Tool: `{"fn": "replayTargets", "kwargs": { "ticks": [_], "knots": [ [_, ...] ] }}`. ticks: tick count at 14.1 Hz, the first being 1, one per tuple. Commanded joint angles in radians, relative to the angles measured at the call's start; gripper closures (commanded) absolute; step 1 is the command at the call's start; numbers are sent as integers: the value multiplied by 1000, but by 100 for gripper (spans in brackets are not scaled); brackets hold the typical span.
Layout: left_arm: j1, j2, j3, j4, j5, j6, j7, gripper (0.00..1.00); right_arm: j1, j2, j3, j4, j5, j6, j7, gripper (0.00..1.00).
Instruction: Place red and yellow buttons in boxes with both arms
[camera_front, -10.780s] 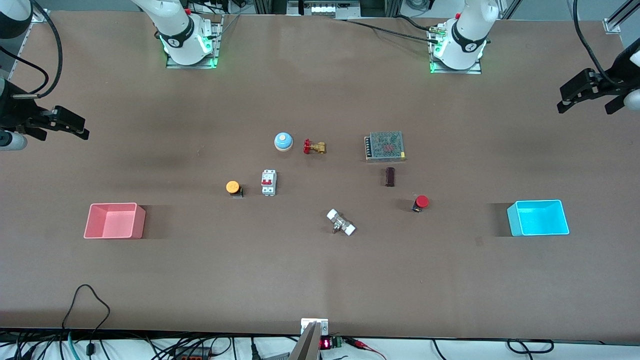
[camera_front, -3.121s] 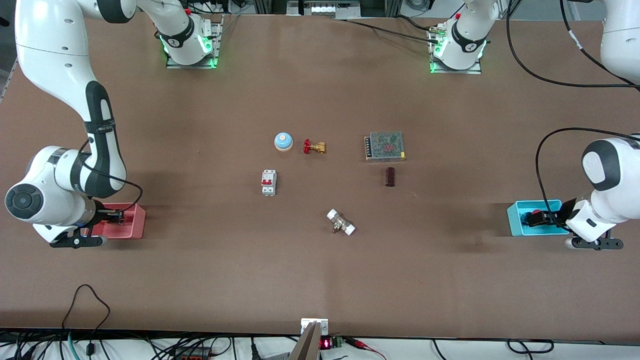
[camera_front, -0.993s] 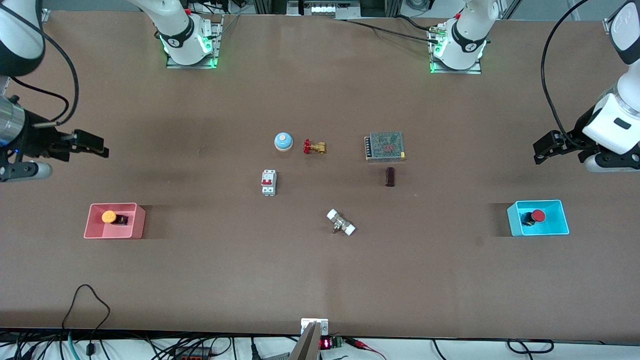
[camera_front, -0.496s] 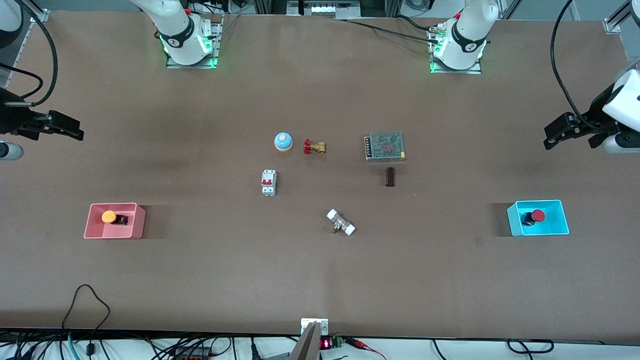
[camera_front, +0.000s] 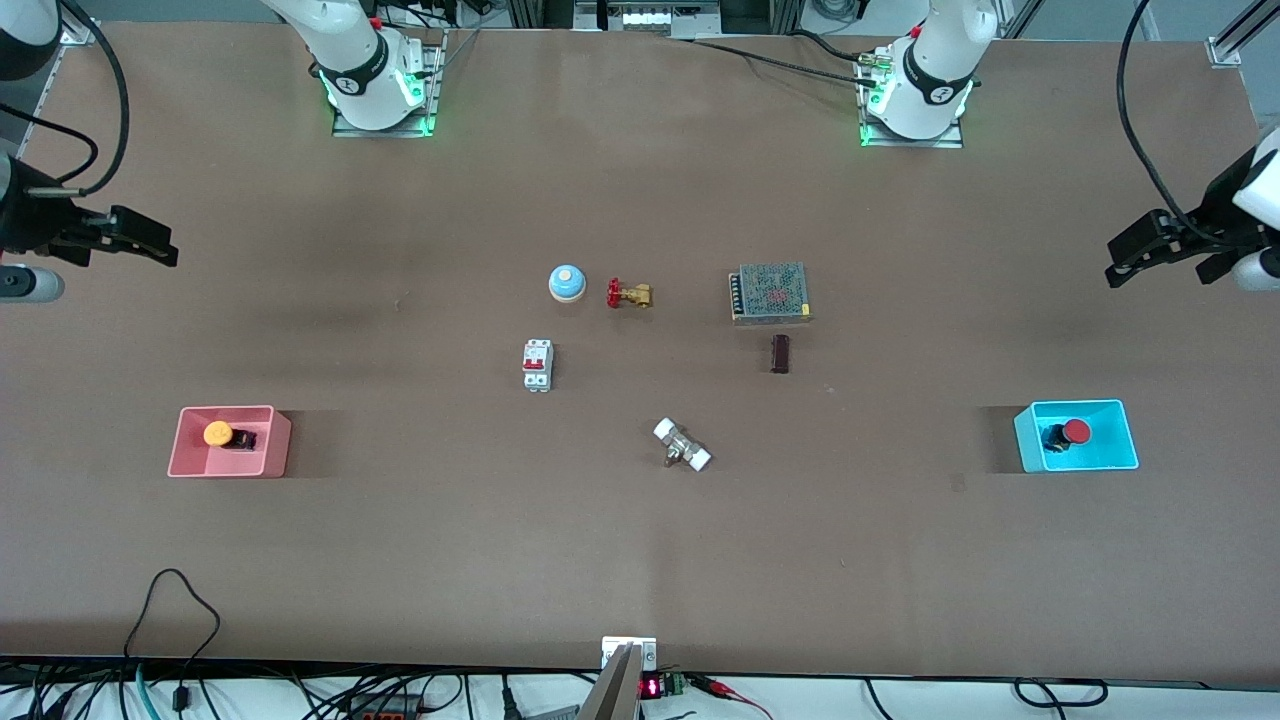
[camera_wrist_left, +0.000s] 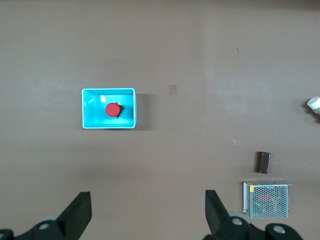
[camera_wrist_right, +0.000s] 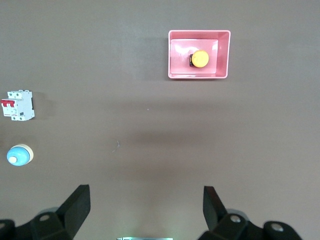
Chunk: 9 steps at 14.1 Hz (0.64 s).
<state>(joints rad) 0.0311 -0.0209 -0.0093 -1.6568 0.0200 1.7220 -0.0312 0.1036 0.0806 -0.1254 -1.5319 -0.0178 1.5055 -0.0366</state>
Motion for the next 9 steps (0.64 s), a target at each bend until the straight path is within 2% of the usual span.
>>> {"fn": "replayTargets", "kwargs": {
  "ticks": [1,9],
  "knots": [
    [3,-22,3,-12,-22,-13,28,0,-21,-56,21,-47,-8,6,4,0],
    [1,-25,-3,-11,-22,-51,17,0,-21,-64,21,-47,-8,-4,7,0]
  ]
}}
